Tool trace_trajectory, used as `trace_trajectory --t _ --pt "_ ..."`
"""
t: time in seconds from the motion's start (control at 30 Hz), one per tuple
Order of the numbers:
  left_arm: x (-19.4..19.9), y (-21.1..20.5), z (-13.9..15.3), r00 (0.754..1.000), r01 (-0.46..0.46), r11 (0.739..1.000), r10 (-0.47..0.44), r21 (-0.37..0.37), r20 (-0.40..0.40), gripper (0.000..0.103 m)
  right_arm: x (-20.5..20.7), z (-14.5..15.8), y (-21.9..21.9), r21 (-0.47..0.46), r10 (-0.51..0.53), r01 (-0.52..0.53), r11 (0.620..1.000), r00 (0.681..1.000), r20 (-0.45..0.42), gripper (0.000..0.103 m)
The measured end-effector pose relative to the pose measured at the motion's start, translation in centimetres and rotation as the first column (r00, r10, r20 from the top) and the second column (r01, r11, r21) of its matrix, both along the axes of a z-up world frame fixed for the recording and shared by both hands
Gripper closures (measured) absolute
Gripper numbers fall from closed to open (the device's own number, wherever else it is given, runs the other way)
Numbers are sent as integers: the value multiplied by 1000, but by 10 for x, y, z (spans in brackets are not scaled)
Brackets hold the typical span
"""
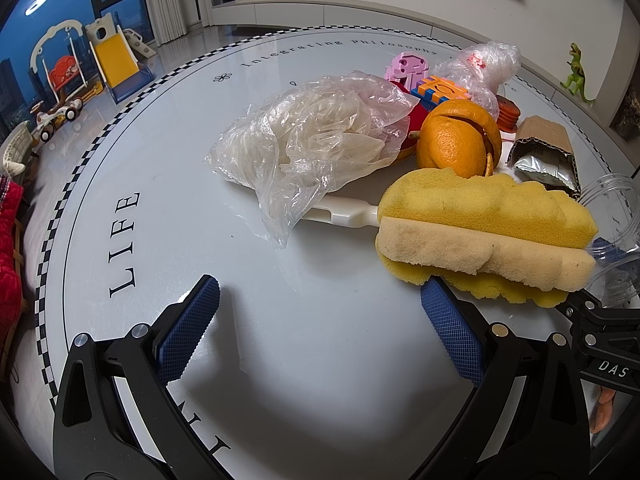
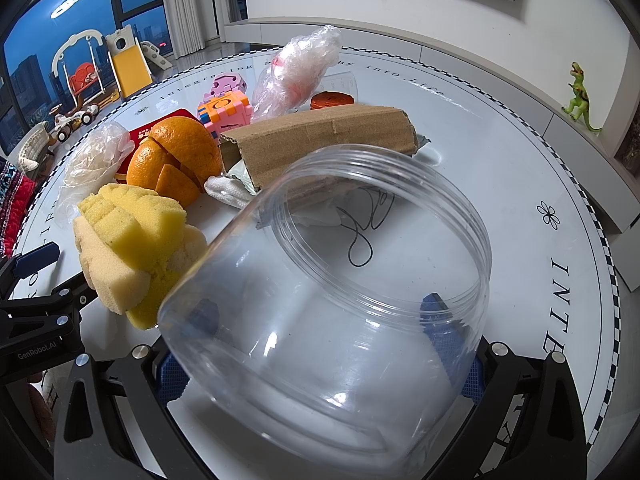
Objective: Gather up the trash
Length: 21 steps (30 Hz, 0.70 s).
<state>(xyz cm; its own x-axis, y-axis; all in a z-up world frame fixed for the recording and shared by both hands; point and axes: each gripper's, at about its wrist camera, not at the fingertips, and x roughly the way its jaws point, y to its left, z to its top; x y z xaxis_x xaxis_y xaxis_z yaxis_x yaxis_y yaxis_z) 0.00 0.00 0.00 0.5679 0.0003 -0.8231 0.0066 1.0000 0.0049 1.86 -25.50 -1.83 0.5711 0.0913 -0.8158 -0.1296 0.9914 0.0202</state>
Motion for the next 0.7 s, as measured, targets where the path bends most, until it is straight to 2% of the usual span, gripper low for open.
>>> trace_trajectory --t 0.3,0.4,0.5,0.7 --pt "0 0 0 1000 0 1000 0 -1 1 6 0 -4 2 2 0 0 1000 1000 1 2" --pt "-5 6 2 1000 2 1000 -2 -28 -3 6 -2 -4 0 22 -1 1 1000 1000 -4 3" --pt "-20 14 10 1000 8 998 -7 -66 20 6 -11 4 -5 42 13 -13 999 1000 12 3" --pt "-48 25 28 998 40 997 -37 -64 46 6 -40 26 -17 78 74 -77 994 996 43 3"
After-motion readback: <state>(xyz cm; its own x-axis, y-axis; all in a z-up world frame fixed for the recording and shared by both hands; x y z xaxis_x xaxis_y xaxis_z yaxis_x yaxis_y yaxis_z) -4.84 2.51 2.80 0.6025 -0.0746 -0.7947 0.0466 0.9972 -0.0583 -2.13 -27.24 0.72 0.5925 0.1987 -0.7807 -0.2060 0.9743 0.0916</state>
